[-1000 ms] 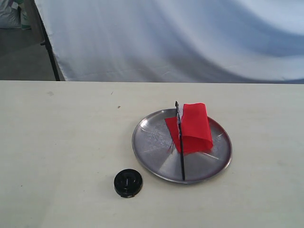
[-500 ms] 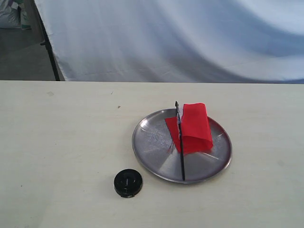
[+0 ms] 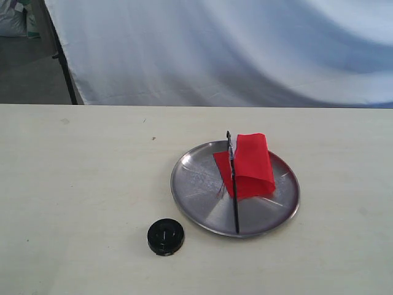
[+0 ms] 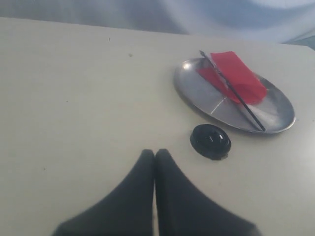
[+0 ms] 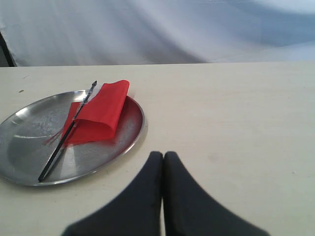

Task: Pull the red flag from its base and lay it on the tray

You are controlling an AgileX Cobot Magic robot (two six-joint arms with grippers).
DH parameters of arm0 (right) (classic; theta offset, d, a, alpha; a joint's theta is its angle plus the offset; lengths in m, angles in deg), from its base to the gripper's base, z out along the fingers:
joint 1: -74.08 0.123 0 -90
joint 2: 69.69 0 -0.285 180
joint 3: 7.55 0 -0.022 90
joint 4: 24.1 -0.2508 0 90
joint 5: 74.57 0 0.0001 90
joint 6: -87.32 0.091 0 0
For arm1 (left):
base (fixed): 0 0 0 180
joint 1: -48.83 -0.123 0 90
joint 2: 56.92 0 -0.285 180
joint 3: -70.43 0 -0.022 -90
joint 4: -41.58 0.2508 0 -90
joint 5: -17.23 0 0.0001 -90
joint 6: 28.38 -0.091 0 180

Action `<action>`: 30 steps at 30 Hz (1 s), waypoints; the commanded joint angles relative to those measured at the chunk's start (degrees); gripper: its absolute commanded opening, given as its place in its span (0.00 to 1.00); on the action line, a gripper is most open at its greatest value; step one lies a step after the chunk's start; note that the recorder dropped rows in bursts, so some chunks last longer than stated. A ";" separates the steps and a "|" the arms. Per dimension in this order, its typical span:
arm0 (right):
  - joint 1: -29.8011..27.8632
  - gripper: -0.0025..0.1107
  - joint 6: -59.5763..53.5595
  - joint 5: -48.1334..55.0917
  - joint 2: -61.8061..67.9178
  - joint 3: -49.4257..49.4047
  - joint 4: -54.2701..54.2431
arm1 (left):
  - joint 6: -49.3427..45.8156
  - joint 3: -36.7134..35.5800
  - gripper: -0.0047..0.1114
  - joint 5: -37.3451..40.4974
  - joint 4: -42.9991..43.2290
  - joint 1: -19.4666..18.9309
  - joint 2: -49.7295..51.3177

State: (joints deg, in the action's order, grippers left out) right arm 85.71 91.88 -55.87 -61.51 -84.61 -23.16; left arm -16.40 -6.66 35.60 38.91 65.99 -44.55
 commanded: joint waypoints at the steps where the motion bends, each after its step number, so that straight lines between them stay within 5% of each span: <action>1: -0.02 0.02 -0.09 -0.32 -0.39 -0.16 0.51 | -0.37 -0.12 0.04 0.23 -0.35 0.03 -0.32; 30: -0.02 0.02 -0.09 -0.32 -0.39 -0.16 0.51 | -14.47 -0.12 0.04 -1.58 -4.14 0.03 -0.32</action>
State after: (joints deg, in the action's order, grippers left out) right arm 85.71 91.88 -55.87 -61.51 -84.61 -23.16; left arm -27.91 -6.66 34.79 37.19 65.99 -44.55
